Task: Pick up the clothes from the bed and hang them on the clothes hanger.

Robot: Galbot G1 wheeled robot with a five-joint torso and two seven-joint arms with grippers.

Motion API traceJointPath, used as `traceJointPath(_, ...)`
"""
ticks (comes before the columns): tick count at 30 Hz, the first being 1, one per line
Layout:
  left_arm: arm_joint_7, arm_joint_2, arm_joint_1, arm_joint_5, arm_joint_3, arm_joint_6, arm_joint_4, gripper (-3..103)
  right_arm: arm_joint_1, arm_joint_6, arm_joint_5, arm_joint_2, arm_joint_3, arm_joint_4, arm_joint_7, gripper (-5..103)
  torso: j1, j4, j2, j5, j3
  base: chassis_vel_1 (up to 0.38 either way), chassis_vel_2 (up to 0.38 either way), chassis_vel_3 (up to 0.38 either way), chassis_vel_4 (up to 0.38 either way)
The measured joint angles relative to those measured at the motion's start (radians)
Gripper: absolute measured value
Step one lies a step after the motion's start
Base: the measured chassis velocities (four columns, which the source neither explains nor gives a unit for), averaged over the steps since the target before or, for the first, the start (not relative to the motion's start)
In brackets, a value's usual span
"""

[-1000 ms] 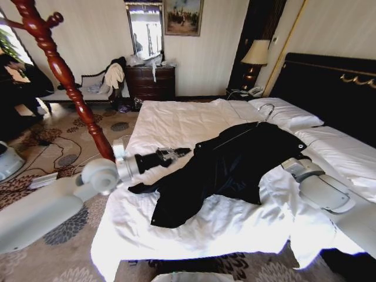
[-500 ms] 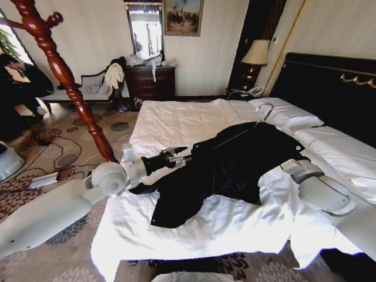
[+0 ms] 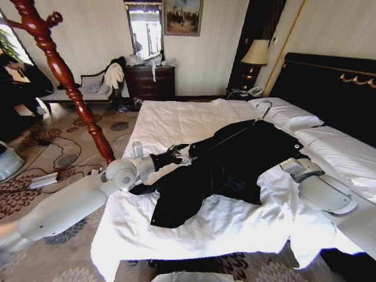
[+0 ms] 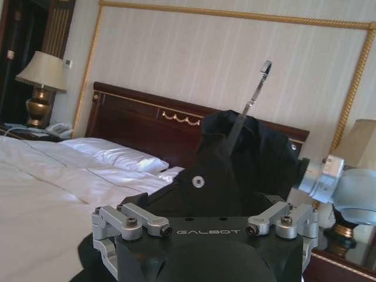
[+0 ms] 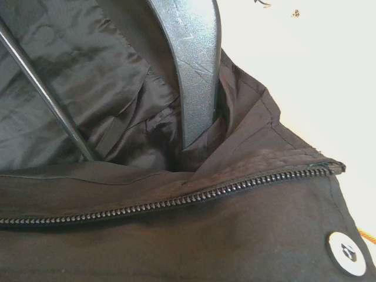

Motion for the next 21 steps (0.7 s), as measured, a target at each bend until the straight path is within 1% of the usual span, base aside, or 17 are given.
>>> traceJointPath(7, 0.01, 0.007, 0.007, 0.0, 0.002, -0.003, -0.008, 100, 0.001, -0.001, 0.0, 0.002, -0.002, -0.003, 0.001, 19, 0.0, 0.0003, 0.0, 0.0, 0.0, 0.0, 0.0, 0.0, 0.0)
traceJointPath(8, 0.012, 0.005, 0.008, 0.0, 0.002, -0.005, -0.006, 103, 0.001, -0.001, 0.0, 0.003, -0.003, -0.003, 0.001, 19, 0.0, 0.0003, 0.0, 0.0, 0.0, 0.0, 0.0, 0.0, 0.0)
traceJointPath(9, 0.014, 0.0, 0.008, 0.001, 0.002, -0.009, -0.003, 100, 0.001, -0.002, 0.0, 0.003, -0.003, -0.004, 0.002, 19, 0.0, 0.0001, 0.0, 0.0, 0.0, 0.0, 0.0, 0.0, 0.0)
traceJointPath(10, 0.014, 0.0, 0.008, 0.001, 0.002, -0.009, -0.003, 100, 0.001, -0.002, 0.0, 0.003, -0.003, -0.004, 0.002, 19, 0.0, 0.0001, 0.0, 0.0, 0.0, 0.0, 0.0, 0.0, 0.0)
traceJointPath(12, 0.014, -0.007, 0.008, 0.002, 0.002, -0.012, 0.001, 94, 0.002, -0.002, -0.001, 0.002, -0.003, -0.004, 0.003, 19, 0.0, 0.0, 0.0, 0.0, 0.0, 0.0, 0.0, 0.0, 0.0)
traceJointPath(13, 0.014, -0.01, 0.008, 0.002, 0.003, -0.014, 0.002, 94, 0.001, -0.003, -0.001, 0.002, -0.003, -0.004, 0.003, 19, 0.0, 0.0001, 0.0, 0.0, 0.0, 0.0, 0.0, 0.0, 0.0)
traceJointPath(14, 0.015, -0.013, 0.008, 0.003, 0.005, -0.015, 0.004, 89, 0.001, -0.003, 0.0, 0.002, -0.003, -0.004, 0.003, 19, 0.0, 0.0002, 0.0, 0.0, 0.0, 0.0, 0.0, 0.0, 0.0)
traceJointPath(15, 0.015, -0.013, 0.008, 0.003, 0.005, -0.015, 0.004, 89, 0.001, -0.003, 0.0, 0.002, -0.003, -0.004, 0.003, 19, 0.0, 0.0002, 0.0, 0.0, 0.0, 0.0, 0.0, 0.0, 0.0)
traceJointPath(18, 0.014, -0.022, 0.006, 0.004, 0.009, -0.017, 0.007, 73, -0.002, -0.006, -0.001, 0.001, -0.002, -0.003, 0.003, 19, 0.0, 0.0001, 0.0, 0.0, 0.0, 0.0, 0.0, 0.0, 0.0)
traceJointPath(19, 0.014, -0.023, 0.006, 0.003, 0.009, -0.017, 0.007, 73, -0.004, -0.007, -0.001, 0.001, -0.002, -0.002, 0.003, 19, 0.0, 0.0001, 0.0, 0.0, 0.0, 0.0, 0.0, 0.0, 0.0)
traceJointPath(20, 0.013, -0.025, 0.005, 0.003, 0.009, -0.017, 0.007, 68, -0.005, -0.007, 0.0, 0.001, -0.001, -0.001, 0.003, 19, 0.0, 0.0001, 0.0, 0.0, 0.0, 0.0, 0.0, 0.0, 0.0)
traceJointPath(21, 0.013, -0.025, 0.005, 0.003, 0.009, -0.017, 0.007, 68, -0.005, -0.007, 0.0, 0.001, -0.001, -0.001, 0.003, 19, 0.0, 0.0001, 0.0, 0.0, 0.0, 0.0, 0.0, 0.0, 0.0)
